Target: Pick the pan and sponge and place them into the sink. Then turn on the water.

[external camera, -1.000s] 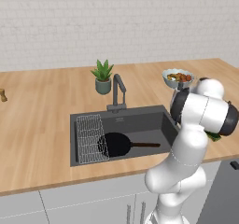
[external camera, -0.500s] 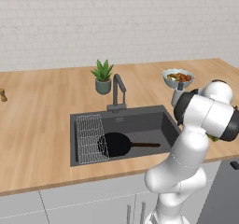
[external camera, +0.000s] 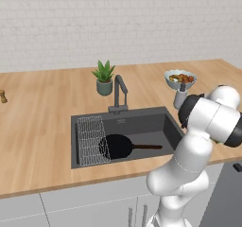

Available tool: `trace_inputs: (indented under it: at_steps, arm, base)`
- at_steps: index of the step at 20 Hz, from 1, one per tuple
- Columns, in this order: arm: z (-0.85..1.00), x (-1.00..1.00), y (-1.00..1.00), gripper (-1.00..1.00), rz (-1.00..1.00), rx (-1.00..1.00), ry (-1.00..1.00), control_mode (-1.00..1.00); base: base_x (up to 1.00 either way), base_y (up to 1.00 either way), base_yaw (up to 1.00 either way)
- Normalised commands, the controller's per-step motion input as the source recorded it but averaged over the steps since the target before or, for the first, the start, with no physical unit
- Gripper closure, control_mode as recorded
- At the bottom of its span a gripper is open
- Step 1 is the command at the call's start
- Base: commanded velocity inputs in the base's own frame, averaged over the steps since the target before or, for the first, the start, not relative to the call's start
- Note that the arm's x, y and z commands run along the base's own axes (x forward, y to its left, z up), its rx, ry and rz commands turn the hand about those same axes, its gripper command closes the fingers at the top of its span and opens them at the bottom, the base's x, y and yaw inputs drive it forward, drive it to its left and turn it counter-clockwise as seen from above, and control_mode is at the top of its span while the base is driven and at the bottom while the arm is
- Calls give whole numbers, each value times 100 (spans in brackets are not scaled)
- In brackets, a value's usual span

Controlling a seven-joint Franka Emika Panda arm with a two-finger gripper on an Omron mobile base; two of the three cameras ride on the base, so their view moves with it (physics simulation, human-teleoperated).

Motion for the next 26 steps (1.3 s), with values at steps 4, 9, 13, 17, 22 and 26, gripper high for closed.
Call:
trace_inputs:
  at_steps: [4, 9, 13, 17, 22, 26]
  arm:
    - [-22, -2, 0, -100, -3, 0, 0, -100]
    - [-16, 0, -12, -100, -2, 0, 0, -100]
    - [-7, 1, -12, -100, 0, 0, 0, -100]
    - [-16, 1, -4, -100, 0, 0, 0, -100]
    - [-18, 6, -7, -100, 0, 0, 0, -100]
    - [-6, 9, -22, -100, 0, 0, 1, -100]
  base:
    - [0, 0, 0]
    - [0, 0, 0]
    - [0, 0, 0]
    - [0, 0, 0]
    - [0, 0, 0]
    - [0, 0, 0]
